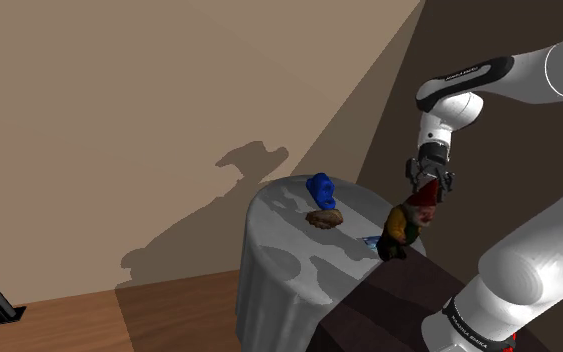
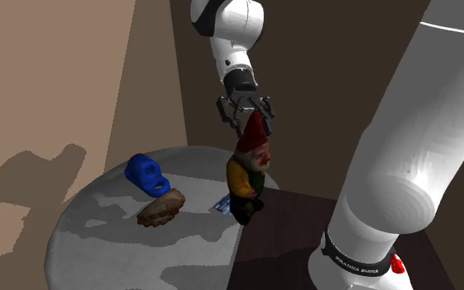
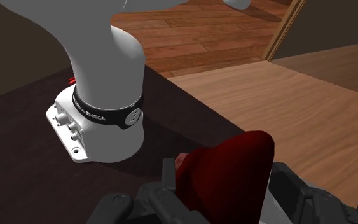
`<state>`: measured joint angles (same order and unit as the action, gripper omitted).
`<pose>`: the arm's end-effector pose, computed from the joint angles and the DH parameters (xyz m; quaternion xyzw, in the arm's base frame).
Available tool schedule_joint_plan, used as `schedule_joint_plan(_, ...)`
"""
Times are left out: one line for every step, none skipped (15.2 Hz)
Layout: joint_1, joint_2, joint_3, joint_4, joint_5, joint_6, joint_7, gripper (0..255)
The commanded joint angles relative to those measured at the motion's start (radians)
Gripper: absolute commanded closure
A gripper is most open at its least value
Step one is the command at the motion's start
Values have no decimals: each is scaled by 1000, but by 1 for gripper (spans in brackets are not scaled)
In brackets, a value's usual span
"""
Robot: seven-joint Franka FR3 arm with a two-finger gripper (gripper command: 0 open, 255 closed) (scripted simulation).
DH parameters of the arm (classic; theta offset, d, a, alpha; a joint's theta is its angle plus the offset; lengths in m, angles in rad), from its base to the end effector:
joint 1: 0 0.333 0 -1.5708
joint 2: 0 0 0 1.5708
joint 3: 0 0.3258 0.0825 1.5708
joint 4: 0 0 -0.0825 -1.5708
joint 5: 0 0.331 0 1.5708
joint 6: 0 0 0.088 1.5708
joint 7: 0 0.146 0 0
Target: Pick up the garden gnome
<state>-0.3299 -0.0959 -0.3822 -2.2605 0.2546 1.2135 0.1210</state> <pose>0.2589 -0.1700 0.3958 -0.8002 0.3612 0.3965 0.2685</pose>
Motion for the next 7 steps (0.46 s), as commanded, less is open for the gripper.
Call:
schedule_joint_plan(0,-15,0,13,0,-25,11,255)
schedule_joint_plan(0,-21,1,20,1,-38,16,255)
schedule_joint_plan(0,-27,1,28,1,-50,21,255)
schedule_joint_plan(-1,-33,1,36,2,-63,27,255)
schedule_joint_plan(-1,-38,2,44,2,-75,32,255)
schedule_joint_plan(-1,-39,2,45,2,-77,33,255)
schedule_joint_plan(-1,-39,2,45,2,-77,33,255)
